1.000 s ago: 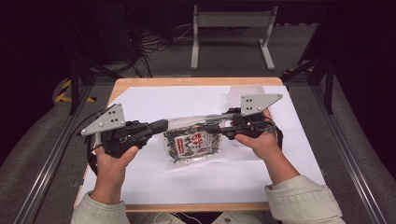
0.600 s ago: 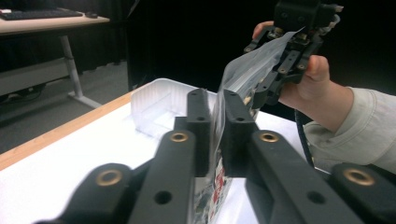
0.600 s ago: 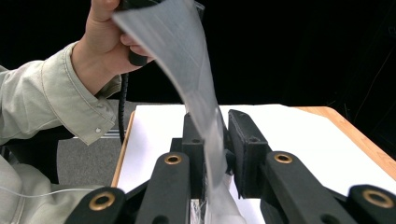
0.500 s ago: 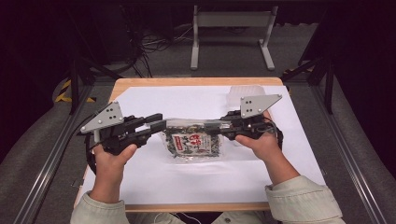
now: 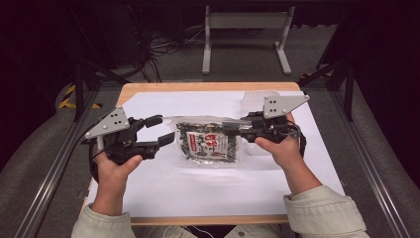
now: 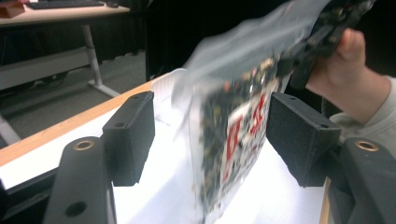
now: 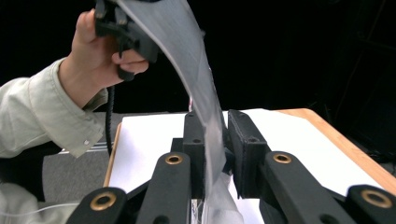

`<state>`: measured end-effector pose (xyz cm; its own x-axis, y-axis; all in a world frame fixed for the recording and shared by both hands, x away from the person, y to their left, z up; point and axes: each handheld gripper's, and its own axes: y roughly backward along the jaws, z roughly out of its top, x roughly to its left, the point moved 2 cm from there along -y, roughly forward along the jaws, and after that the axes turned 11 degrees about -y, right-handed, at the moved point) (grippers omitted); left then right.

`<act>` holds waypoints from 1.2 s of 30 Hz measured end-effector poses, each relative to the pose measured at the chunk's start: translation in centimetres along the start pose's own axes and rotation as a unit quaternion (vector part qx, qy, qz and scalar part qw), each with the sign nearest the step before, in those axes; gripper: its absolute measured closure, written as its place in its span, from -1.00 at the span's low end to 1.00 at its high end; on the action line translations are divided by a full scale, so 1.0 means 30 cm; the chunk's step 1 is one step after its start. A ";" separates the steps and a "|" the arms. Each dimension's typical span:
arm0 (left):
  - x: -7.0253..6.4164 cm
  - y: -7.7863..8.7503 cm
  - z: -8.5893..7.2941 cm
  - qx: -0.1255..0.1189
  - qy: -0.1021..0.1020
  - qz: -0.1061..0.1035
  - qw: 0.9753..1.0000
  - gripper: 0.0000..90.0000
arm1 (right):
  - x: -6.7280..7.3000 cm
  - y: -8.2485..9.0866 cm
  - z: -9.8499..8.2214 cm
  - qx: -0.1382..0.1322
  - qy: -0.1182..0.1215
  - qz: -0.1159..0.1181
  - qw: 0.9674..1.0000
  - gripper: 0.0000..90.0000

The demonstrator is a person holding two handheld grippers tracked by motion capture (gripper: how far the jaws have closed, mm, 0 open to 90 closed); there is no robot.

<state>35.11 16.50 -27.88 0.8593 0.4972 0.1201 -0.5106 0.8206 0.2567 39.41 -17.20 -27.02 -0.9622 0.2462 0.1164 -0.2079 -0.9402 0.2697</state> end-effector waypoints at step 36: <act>0.124 -0.021 -0.221 0.058 0.047 0.005 0.997 -0.29 | -0.211 0.248 0.148 -0.071 -0.034 -0.168 0.983 0.72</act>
<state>38.44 19.69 -33.95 0.8454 0.5329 0.0346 -0.5070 0.7807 0.3653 44.74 -24.71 -21.51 -0.8224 0.5583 0.1096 -0.5383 -0.8259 0.1676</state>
